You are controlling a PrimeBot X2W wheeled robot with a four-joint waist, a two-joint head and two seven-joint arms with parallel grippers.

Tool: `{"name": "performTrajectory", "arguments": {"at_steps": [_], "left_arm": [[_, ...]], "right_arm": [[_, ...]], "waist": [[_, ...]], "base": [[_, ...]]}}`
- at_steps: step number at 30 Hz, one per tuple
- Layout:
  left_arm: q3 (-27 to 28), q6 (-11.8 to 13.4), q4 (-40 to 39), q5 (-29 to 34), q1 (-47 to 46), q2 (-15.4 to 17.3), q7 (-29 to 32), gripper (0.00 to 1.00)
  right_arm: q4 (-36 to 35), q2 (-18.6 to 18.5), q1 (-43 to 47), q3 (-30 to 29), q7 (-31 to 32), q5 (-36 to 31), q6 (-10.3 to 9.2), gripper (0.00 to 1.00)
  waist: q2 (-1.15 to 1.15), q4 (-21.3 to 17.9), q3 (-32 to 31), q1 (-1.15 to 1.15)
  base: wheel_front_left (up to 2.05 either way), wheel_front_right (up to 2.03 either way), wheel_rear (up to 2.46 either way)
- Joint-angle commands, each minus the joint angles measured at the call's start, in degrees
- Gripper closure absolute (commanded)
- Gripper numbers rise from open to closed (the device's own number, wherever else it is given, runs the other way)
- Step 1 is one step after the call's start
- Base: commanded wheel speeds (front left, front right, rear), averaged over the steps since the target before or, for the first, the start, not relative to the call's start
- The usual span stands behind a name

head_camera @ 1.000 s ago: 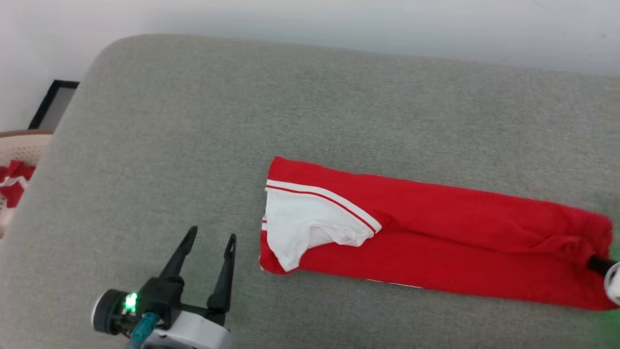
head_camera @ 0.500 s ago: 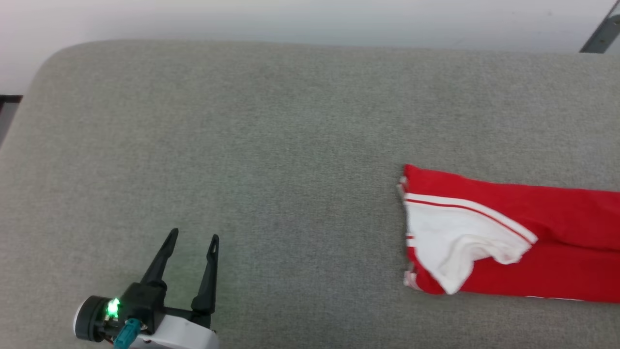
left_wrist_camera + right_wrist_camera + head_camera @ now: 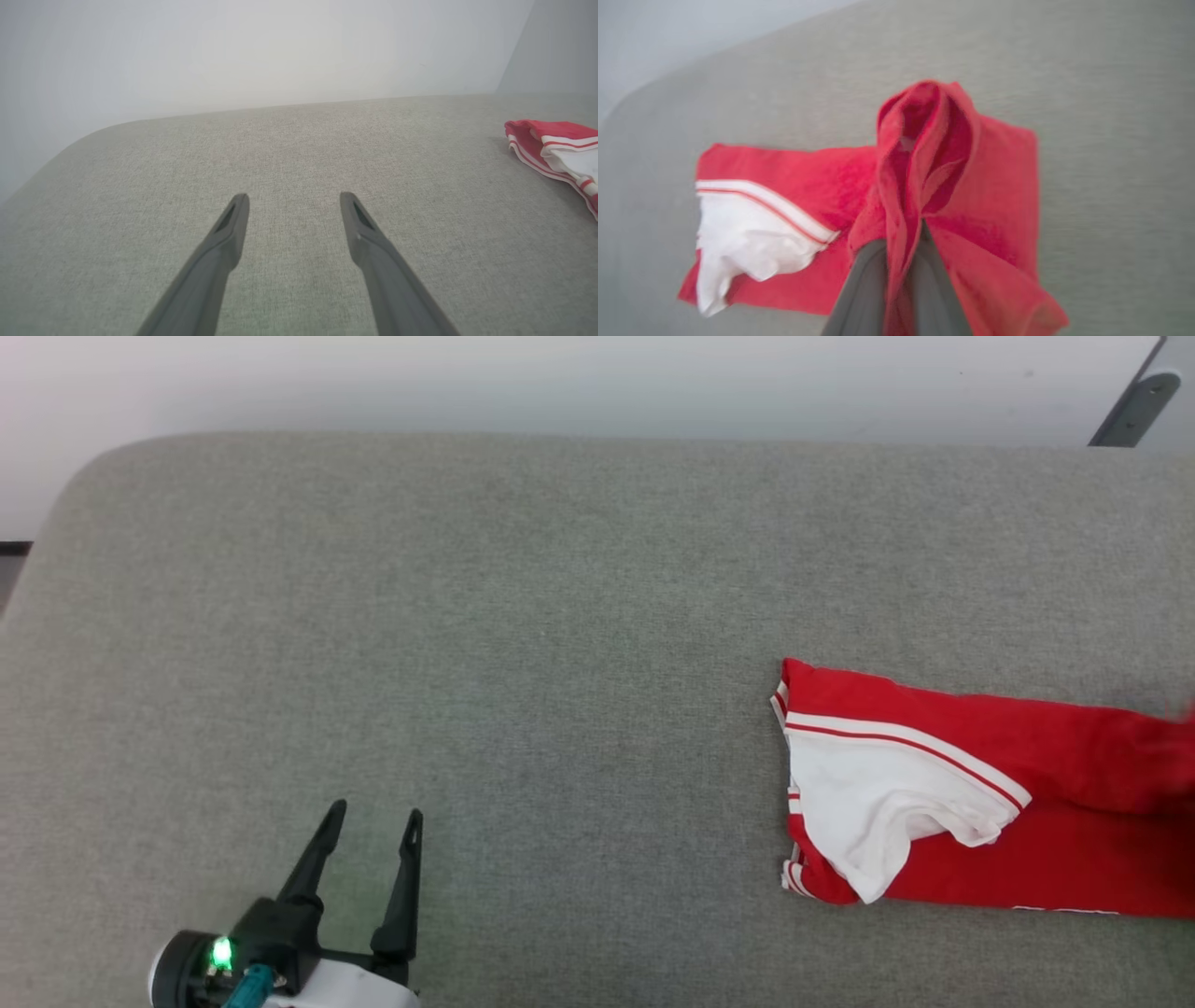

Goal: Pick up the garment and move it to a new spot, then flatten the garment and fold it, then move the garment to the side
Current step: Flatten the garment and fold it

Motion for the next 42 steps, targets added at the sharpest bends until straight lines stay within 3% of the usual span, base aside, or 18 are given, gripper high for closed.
{"name": "performTrajectory", "arguments": {"at_steps": [1, 5, 10, 19, 32, 33, 34, 35, 36, 42], "left_arm": [[0.1, -0.3, 0.1, -0.3, 0.5, -0.1, 0.0, 0.0], [-0.1, -0.3, 0.2, -0.5, 0.9, -1.1, 0.0, 0.0], [-0.8, -0.3, 0.6, -0.6, -0.1, -1.8, 0.0, 0.0], [-1.9, -0.4, 1.1, -0.9, -2.3, -2.8, 0.0, 0.0], [-3.2, -0.4, 2.3, -2.1, -3.0, -3.8, 0.0, 0.0], [-3.2, -0.4, 2.3, -2.1, -2.9, -3.8, 0.0, 0.0], [-3.2, -0.4, 2.4, -2.1, -2.9, -3.8, 0.0, 0.0], [-3.1, -0.4, 2.5, -2.0, -2.8, -3.7, 0.0, 0.0], [-3.0, -0.4, 2.6, -2.0, -2.7, -3.5, 0.0, 0.0], [-3.0, -0.4, 2.8, -2.5, -2.0, -2.5, 0.0, 0.0]], "right_arm": [[-2.0, 0.9, 0.7, 1.5, 0.7, 0.5, -0.07, 1.0], [-12.0, 3.8, 0.9, 8.0, 4.3, 1.6, -0.07, 1.0], [-15.7, 6.6, -2.3, 16.4, 7.8, -0.3, -0.07, 1.0], [-10.9, 8.9, -8.7, 25.0, 6.1, -4.6, -0.07, 1.0], [-0.9, 9.7, -8.6, 27.2, -1.8, -6.2, -0.07, 1.0], [-0.5, 9.7, -8.8, 27.7, -2.1, -5.8, -0.07, 0.88], [-0.2, 9.7, -9.0, 28.1, -2.1, -5.2, -0.07, 0.58], [-0.1, 9.8, -9.3, 28.3, -2.4, -4.5, -0.07, 0.13], [0.0, 9.8, -9.5, 28.4, -2.7, -4.1, -0.07, 0.0], [-0.8, 8.5, -10.2, 28.0, -4.3, -0.9, -0.07, 0.0]], "waist": [[0.0, 0.4, -0.2, 0.0], [0.0, 1.2, -0.1, 0.0], [0.0, 2.9, 0.6, 0.0], [0.0, 5.9, 2.4, 0.0], [0.0, 6.8, 2.1, 0.0], [0.0, 6.6, 1.8, 0.0], [0.0, 6.3, 1.5, 0.0], [0.0, 6.0, 1.2, 0.0], [0.0, 5.7, 0.9, 0.0], [0.0, 3.0, -1.1, 0.0]], "base": [[0.0, 0.0, 0.0], [0.0, 0.0, 0.0], [0.0, 0.0, 0.0], [0.0, 0.0, 0.0], [0.0, 0.0, 0.0], [0.0, 0.0, 0.0], [0.0, 0.0, 0.0], [0.0, 0.0, 0.0], [0.0, 0.0, 0.0], [0.0, 0.0, 0.0]]}}
